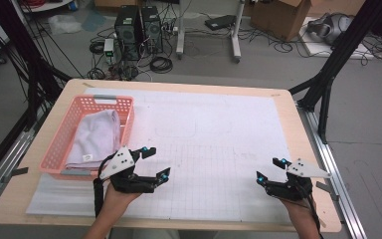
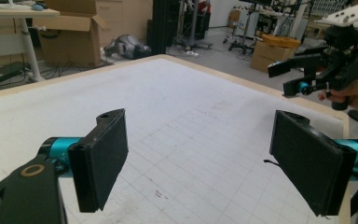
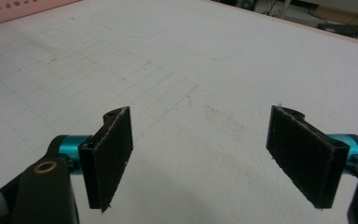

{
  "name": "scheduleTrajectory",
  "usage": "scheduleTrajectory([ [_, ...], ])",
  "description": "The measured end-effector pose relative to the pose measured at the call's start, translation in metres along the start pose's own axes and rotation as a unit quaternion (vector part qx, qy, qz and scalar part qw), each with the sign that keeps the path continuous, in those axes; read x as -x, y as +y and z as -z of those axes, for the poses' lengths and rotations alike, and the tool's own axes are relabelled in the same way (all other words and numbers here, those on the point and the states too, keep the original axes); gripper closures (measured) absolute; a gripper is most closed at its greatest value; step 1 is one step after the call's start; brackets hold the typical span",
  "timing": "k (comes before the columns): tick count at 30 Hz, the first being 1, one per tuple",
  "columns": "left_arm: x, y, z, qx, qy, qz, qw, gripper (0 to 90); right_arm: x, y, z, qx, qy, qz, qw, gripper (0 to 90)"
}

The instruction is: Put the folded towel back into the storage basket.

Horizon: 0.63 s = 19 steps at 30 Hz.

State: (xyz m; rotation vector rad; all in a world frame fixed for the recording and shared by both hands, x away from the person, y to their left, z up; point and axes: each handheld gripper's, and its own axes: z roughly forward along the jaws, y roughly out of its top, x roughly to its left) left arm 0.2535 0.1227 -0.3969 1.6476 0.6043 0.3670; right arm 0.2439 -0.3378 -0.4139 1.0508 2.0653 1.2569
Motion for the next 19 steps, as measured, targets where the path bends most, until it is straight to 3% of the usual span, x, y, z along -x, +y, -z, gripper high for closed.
scheduleTrajectory([
  [9, 0.002, -0.012, -0.010, -0.014, -0.003, 0.006, 0.9999, 19.8, 0.000, -0.002, 0.001, -0.001, -0.002, -0.004, 1.0000, 21.4],
  [19, 0.002, -0.019, -0.010, -0.018, 0.001, 0.007, 0.9998, 20.0, 0.001, -0.004, -0.002, -0.006, 0.000, 0.000, 1.0000, 21.4],
])
